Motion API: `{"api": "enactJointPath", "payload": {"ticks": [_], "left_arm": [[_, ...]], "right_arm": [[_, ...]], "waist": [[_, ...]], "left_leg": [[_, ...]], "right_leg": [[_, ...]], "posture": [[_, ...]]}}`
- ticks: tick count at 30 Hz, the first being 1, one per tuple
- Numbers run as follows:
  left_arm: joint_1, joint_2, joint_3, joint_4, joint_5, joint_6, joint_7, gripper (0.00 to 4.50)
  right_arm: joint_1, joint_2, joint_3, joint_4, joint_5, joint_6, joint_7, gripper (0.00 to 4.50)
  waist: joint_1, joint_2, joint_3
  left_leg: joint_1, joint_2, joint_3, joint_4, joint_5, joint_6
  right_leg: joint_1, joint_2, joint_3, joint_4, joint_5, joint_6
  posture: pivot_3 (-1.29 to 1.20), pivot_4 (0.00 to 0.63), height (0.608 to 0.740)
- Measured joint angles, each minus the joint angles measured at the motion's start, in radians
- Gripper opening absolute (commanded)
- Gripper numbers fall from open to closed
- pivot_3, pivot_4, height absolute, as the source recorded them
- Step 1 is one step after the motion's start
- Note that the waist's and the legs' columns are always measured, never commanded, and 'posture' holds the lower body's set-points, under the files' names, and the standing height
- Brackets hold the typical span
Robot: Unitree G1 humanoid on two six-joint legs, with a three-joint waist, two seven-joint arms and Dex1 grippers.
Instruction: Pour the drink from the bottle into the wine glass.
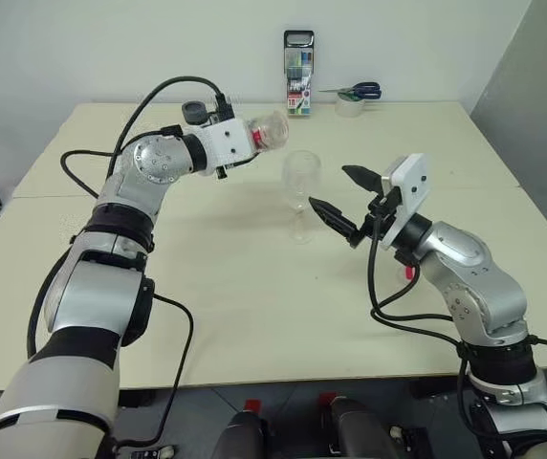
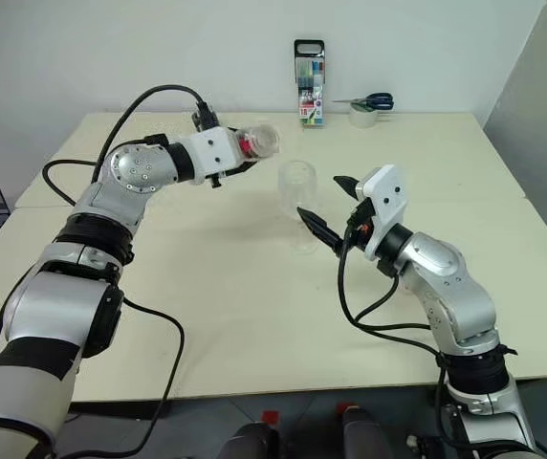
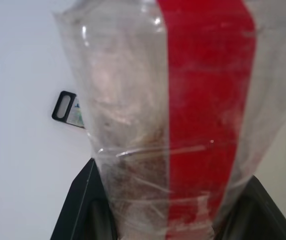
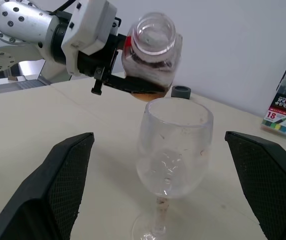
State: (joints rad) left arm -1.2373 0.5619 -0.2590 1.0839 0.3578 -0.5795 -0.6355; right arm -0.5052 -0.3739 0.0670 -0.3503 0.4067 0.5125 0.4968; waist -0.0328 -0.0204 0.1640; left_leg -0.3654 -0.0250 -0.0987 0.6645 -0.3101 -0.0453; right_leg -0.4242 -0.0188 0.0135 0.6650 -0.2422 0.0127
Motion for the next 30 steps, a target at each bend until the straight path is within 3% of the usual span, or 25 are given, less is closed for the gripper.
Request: {"api": "enactJointPath", "payload": {"ticks": [19,30], "left_arm": [[-0.147,0.001,-0.190,0.097,0.301,-0.087,0.319,1.74],[-0.178,0.002,-0.263,0.113,0.402,-0.105,0.424,1.74]], "right_arm": [[-0.012,0.023,-0.005,0.000,-0.030,0.000,-0.019,4.50],[-0.012,0.033,-0.016,0.000,-0.030,0.000,-0.024,4.50]], "waist": [[0.001,0.000,0.000],[0.001,0.000,0.000]], "left_leg": [[0.000,-0.001,0.000,0.000,-0.001,0.002],[0.000,-0.001,0.000,0.000,-0.001,0.001]], "right_leg": [[0.000,0.000,0.000,0.000,-0.001,0.001],[0.000,0.000,0.000,0.000,-0.001,0.001]], "posture": [[0.00,0.150,0.740],[0.00,0.150,0.740]]}}
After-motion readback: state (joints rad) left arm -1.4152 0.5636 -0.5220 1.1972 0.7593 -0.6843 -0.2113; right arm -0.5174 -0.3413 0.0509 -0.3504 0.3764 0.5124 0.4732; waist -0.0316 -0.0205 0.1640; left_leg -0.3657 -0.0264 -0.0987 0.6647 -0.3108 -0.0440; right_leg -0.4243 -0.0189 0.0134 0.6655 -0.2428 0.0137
